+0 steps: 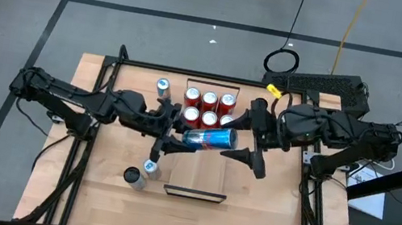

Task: Place canned beverage on shelf
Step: Put the bottom right blue soda can on the shelf

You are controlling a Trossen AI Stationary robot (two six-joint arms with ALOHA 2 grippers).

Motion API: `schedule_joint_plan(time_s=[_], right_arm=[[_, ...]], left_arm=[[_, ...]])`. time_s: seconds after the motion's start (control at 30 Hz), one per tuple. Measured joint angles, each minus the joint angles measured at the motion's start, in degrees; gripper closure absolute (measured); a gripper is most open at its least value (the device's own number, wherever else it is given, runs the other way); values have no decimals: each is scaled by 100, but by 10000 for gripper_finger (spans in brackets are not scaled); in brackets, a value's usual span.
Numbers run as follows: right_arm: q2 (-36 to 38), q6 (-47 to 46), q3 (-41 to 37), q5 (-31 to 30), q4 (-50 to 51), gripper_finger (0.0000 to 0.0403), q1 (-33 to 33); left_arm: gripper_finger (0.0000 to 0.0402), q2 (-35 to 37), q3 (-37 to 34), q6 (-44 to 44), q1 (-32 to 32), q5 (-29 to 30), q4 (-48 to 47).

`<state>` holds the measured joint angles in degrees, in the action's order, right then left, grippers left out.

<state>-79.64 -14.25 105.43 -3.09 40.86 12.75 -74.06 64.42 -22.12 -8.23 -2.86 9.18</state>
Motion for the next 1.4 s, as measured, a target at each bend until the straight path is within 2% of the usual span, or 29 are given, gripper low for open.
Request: schedule_joint_plan(time_s=[0.23, 0.37, 0.57, 0.7, 0.8, 0.93, 1.1, 1.27, 1.4], right_arm=[[40, -1784, -2, -40, -443, 67, 0], [61, -2318, 0, -262, -737, 67, 5], [28, -2600, -2, -1480, -953, 67, 123], [-61, -2549, -2, -2577, -1406, 67, 160], [-190, -2197, -2, -3276, -2104, 67, 153], [-426, -1632, -2, -3833, -3270, 67, 129], [-674, -1634, -2, -3969, -3890, 66, -105], [-748, -2089, -2, -4018, -3930, 66, -351], [-743, -2174, -2, -3681, -3945, 66, -533]], left_arm=[[170, 0, -2, 228, -34, 264, 660], [170, 0, 80, 759, -166, 803, 842], [170, 2, 545, 2048, -435, 2309, 850], [170, 2, 858, 2912, -556, 3511, 796], [170, 13, 940, 3395, -597, 4292, 821], [170, 7, 940, 3648, -605, 4750, 758], [171, 4, 940, 3656, -605, 5099, 738], [171, -22, 939, 3658, -605, 5319, 673], [171, -33, 939, 3657, -605, 5319, 612]])
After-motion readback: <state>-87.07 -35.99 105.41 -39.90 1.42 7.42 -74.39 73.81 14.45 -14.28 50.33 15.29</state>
